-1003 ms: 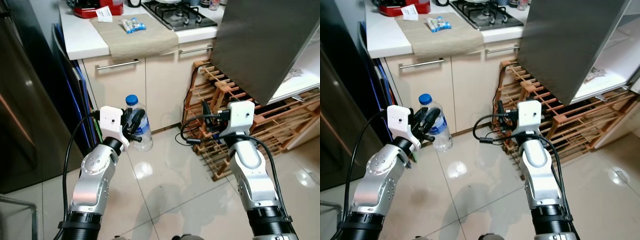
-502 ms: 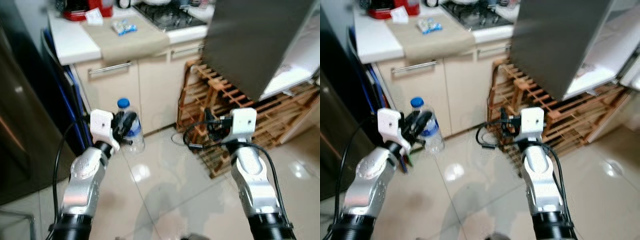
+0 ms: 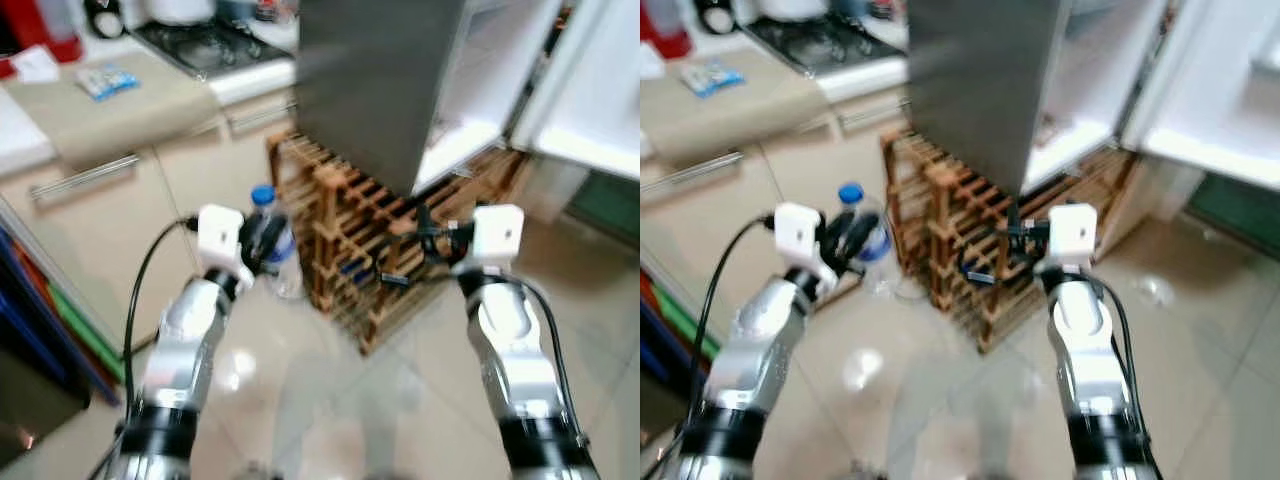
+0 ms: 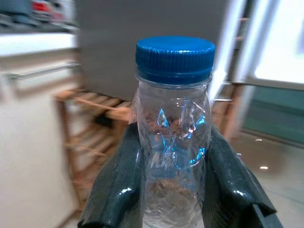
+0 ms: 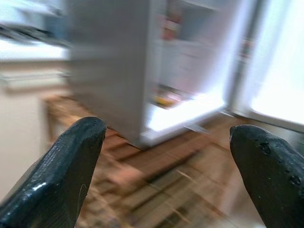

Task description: Restocking fridge

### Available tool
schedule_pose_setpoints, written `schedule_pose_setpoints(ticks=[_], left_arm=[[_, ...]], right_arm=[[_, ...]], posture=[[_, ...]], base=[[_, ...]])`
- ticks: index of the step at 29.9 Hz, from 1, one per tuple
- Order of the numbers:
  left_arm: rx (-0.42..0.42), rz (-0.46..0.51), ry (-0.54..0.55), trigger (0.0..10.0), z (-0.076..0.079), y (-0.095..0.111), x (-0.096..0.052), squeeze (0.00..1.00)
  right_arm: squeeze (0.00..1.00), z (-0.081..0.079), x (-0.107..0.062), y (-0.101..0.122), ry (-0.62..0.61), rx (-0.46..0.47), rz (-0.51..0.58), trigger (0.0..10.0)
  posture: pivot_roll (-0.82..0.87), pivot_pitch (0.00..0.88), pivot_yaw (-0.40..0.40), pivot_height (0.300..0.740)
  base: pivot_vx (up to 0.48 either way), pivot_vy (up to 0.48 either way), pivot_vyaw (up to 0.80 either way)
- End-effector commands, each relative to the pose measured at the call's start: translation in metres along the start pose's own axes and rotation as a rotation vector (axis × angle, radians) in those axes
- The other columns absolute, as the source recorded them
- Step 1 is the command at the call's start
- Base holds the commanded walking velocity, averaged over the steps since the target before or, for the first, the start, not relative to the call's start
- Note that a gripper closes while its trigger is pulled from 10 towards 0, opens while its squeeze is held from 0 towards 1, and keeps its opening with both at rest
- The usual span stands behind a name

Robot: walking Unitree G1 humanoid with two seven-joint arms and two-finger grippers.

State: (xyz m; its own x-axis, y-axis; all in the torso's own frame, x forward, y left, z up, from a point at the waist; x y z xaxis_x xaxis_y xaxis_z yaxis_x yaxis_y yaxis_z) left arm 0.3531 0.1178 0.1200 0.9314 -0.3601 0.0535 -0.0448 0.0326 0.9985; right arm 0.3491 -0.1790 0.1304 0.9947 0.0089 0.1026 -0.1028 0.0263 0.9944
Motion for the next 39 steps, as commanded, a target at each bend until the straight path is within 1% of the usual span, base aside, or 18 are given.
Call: schedule_pose_setpoints(ticks=[1,12,20,22,25,27,29,37,39], left_arm=[[0.001,0.036,-0.013,10.0,0.001,0.010,0.003,0.00],[0.006,0.043,-0.020,10.0,0.004,0.011,0.007,0.00],[0.020,0.028,-0.007,10.0,0.000,0.007,0.004,0.00],[0.015,0.034,-0.018,10.0,0.001,0.008,0.003,0.00],[0.026,0.047,-0.033,10.0,0.005,0.011,0.005,0.00],[0.027,0.063,-0.042,10.0,0.011,0.015,0.008,0.00],[0.025,0.067,-0.042,10.0,0.013,0.016,0.010,0.00],[0.016,0.076,-0.010,10.0,0.012,0.019,0.017,0.00],[-0.003,0.065,0.013,10.0,0.010,0.016,0.018,0.00]], right_arm=[[1.00,0.000,0.001,0.006,-0.010,0.017,0.025,10.0],[1.00,0.003,-0.002,0.005,-0.017,0.013,0.023,10.0],[1.00,0.003,-0.003,0.003,-0.015,0.019,0.019,10.0],[1.00,-0.001,-0.004,0.002,0.010,0.018,0.014,10.0],[1.00,-0.006,-0.006,0.002,0.033,0.006,0.024,10.0],[1.00,-0.010,-0.006,0.003,0.044,0.002,0.031,10.0],[1.00,-0.011,-0.005,0.003,0.043,0.003,0.031,10.0],[1.00,-0.011,-0.003,0.003,0.044,0.000,0.033,10.0],[1.00,-0.011,-0.002,0.002,0.051,0.000,0.030,10.0]], posture=[[-0.16,0.000,0.010,0.740],[-0.16,0.000,0.009,0.740],[-0.16,0.000,0.009,0.740],[-0.16,0.000,0.009,0.740],[-0.15,0.000,0.012,0.740],[-0.15,0.000,0.012,0.740],[-0.16,0.000,0.014,0.740],[-0.16,0.000,0.023,0.740],[-0.16,0.000,0.023,0.740]], base=[[0.000,0.000,-0.60],[0.000,0.000,-0.61],[0.000,0.000,-0.65],[0.000,0.000,-0.66],[0.366,-0.305,-0.69],[0.398,-0.263,0.00],[0.405,-0.255,0.00],[0.422,-0.062,0.00],[0.435,0.000,0.00]])
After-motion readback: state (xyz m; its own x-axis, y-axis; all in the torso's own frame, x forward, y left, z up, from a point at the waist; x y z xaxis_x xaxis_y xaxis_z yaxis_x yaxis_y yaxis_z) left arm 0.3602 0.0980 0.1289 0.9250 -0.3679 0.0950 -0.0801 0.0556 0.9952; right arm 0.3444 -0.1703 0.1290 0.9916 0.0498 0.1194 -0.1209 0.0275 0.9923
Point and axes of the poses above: a point about 5 cm out from each wrist's last joint towards the gripper, its own x axis pointing out of the wrist towards the gripper, its own y axis along the axis of the wrist's last joint, z = x × y, the point moved 5 cm from there along x, pointing out of the wrist towards the gripper, and after that the axes turned 3 degrees about x, right-handed, at the moved point
